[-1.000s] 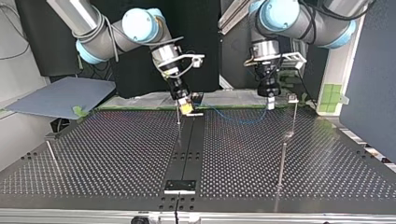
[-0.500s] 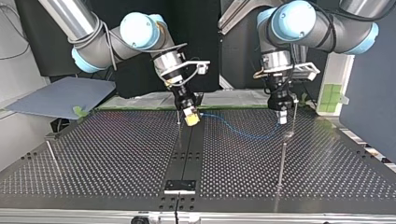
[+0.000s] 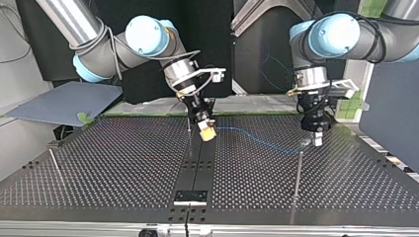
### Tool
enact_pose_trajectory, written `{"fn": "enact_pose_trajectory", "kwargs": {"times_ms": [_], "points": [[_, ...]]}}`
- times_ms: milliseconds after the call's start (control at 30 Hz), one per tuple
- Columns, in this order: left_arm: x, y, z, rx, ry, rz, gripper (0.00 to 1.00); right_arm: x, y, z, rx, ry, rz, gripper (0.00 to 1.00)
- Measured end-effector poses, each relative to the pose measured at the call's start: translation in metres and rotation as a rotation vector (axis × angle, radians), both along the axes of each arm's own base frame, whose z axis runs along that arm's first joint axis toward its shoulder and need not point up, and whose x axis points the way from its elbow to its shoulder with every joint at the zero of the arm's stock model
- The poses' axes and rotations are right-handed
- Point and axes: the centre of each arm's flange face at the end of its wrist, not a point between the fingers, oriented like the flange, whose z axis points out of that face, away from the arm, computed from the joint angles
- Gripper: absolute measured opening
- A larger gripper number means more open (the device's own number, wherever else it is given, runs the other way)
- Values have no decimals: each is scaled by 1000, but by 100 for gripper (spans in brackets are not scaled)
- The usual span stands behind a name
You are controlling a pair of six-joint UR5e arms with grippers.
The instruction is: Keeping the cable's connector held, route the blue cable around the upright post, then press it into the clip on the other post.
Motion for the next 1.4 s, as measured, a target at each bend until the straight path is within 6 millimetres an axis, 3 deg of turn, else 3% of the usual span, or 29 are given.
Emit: {"fn": "enact_pose_trajectory", "kwargs": {"times_ms": [367,667,1133,1400], "points": [[25,31,36,2,-33,24,0,13,-10,16,-16,-33,23,0],[54,30,40,17,8,-28,0,24,-26,11,-15,-35,26,0],[88,39,25,23,45,-47,0,32,-52,-17,6,-16,11,0],[103,44,-2,22,93,-66,0,34,-61,-35,20,1,4,0]]}}
